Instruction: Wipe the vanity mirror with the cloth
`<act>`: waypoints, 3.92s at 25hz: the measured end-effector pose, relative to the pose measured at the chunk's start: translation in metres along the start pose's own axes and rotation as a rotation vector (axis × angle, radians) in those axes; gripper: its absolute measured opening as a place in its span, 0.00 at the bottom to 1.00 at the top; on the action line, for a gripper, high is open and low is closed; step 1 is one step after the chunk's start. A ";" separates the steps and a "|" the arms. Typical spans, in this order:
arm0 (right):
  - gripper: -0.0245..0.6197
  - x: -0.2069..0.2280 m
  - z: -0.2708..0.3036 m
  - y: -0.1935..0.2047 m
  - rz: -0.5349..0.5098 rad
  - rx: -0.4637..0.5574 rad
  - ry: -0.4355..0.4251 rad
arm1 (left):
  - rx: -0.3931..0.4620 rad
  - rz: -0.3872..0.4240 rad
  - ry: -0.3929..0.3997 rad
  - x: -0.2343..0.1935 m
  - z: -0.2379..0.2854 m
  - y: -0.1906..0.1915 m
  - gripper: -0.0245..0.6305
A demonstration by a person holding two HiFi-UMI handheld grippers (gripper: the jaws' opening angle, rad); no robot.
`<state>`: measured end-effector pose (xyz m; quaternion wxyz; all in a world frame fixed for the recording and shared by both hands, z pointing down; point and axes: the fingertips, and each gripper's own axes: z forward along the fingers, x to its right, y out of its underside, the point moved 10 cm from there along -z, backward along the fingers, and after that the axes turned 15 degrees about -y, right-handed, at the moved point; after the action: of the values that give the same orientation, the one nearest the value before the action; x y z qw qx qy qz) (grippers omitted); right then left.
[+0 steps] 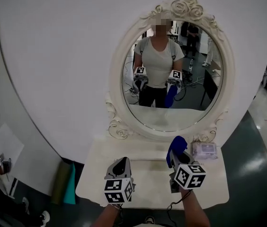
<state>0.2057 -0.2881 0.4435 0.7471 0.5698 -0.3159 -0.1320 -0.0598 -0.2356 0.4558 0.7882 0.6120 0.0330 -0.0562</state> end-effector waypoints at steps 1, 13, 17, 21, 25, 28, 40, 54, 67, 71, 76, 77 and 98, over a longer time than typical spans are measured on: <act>0.14 0.001 0.002 -0.003 -0.001 -0.013 -0.025 | 0.002 0.007 -0.004 0.001 0.002 -0.002 0.04; 0.14 -0.027 0.035 -0.123 -0.493 -0.182 -0.208 | 0.126 0.201 0.048 0.021 0.037 -0.110 0.04; 0.14 -0.049 0.047 -0.173 -0.711 -0.207 -0.195 | 0.190 0.204 0.068 0.026 0.042 -0.175 0.04; 0.14 -0.081 0.064 -0.224 -0.905 -0.222 -0.168 | 0.270 0.247 0.026 0.023 0.049 -0.239 0.04; 0.14 -0.111 0.085 -0.265 -1.125 -0.245 -0.087 | 0.316 0.260 -0.011 0.015 0.056 -0.289 0.04; 0.14 -0.127 0.101 -0.288 -1.240 -0.265 -0.034 | 0.360 0.249 -0.046 0.006 0.058 -0.319 0.04; 0.14 -0.141 0.146 -0.332 -1.432 -0.331 0.160 | 0.375 0.205 -0.061 -0.015 0.075 -0.357 0.04; 0.14 -0.140 0.194 -0.289 -1.463 -0.341 0.282 | 0.291 0.218 -0.041 -0.022 0.118 -0.310 0.04; 0.14 -0.121 0.230 -0.167 -1.601 -0.506 0.209 | 0.148 0.187 -0.035 -0.057 0.148 -0.194 0.04; 0.14 -0.103 0.237 -0.125 -1.613 -0.565 0.179 | 0.102 0.192 -0.010 -0.054 0.155 -0.153 0.04; 0.14 -0.082 0.241 -0.078 -1.600 -0.632 0.138 | 0.029 0.178 0.021 -0.045 0.163 -0.099 0.04; 0.14 -0.078 0.242 -0.069 -1.594 -0.646 0.129 | 0.013 0.176 0.026 -0.043 0.164 -0.088 0.04; 0.14 -0.035 0.206 -0.051 -1.458 -0.710 0.085 | 0.025 0.208 0.067 -0.007 0.159 -0.074 0.04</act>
<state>0.0594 -0.4431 0.4159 0.6208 0.3657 0.2242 -0.6562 -0.0788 -0.4071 0.4246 0.7804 0.6236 -0.0053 0.0459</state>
